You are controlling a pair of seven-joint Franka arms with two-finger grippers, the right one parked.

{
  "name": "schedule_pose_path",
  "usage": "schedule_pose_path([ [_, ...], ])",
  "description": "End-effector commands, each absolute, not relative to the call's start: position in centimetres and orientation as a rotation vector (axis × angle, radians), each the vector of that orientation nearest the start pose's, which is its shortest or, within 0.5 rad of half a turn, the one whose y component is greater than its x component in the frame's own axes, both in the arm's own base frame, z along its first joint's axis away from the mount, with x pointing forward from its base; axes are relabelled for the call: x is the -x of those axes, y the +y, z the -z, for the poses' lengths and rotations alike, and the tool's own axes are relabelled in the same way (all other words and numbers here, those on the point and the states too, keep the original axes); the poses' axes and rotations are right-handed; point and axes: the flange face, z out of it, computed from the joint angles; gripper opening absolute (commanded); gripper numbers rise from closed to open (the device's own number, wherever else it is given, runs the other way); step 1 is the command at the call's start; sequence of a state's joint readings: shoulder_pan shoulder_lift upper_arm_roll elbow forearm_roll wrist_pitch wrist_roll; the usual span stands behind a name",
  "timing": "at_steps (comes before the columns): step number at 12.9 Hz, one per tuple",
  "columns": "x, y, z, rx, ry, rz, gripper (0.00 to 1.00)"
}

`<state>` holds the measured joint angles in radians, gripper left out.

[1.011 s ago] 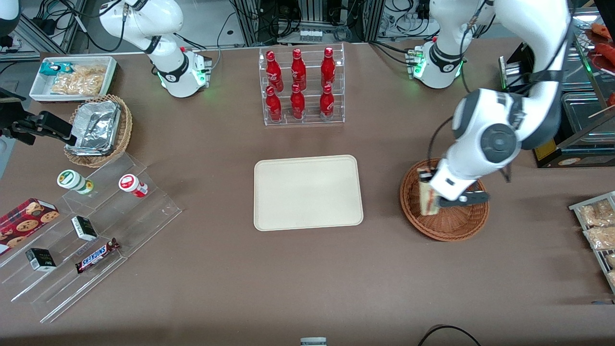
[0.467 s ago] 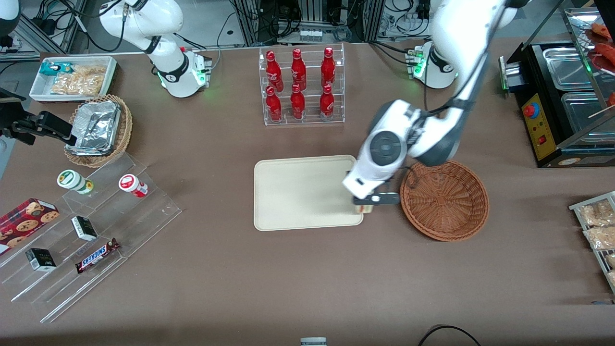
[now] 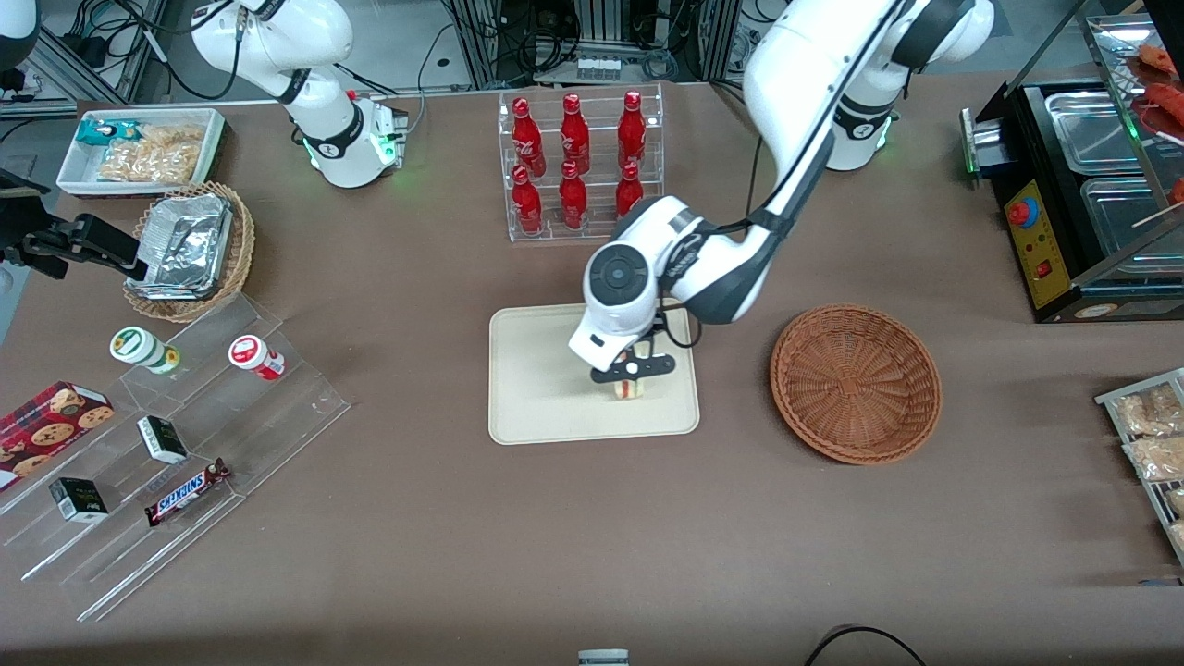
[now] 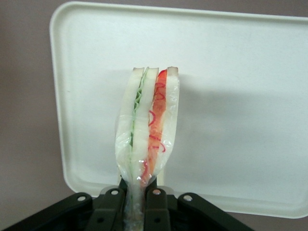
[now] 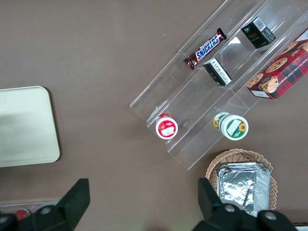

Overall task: Place sandwich from basket to tray
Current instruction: 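Lower the sandwich onto the tray and open the left gripper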

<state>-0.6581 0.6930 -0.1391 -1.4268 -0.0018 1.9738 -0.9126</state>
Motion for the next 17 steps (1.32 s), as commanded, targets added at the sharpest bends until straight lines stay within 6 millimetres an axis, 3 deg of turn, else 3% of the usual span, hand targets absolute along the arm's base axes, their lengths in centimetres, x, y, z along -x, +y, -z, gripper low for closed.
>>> schedule_pose_path([
  [1, -50.6, -52.0, -26.9, 3.123, -0.283, -0.182, 0.02],
  [5, -50.8, -52.5, -25.1, 3.15, -0.292, -0.15, 0.05],
  [6, -50.9, -52.5, -25.0, 3.152, -0.295, -0.147, 0.12],
  [7, -50.9, -52.5, -25.2, 3.155, -0.305, -0.152, 0.67],
  [8, -51.0, -52.4, -25.7, 3.159, -0.304, -0.144, 1.0],
  [12, -51.4, -51.8, -30.2, 3.166, -0.277, -0.097, 1.0],
  [15, -52.7, -49.0, -33.7, 3.12, -0.322, -0.091, 1.0],
  [17, -54.6, -45.0, -35.7, 3.049, -0.361, -0.113, 1.0],
])
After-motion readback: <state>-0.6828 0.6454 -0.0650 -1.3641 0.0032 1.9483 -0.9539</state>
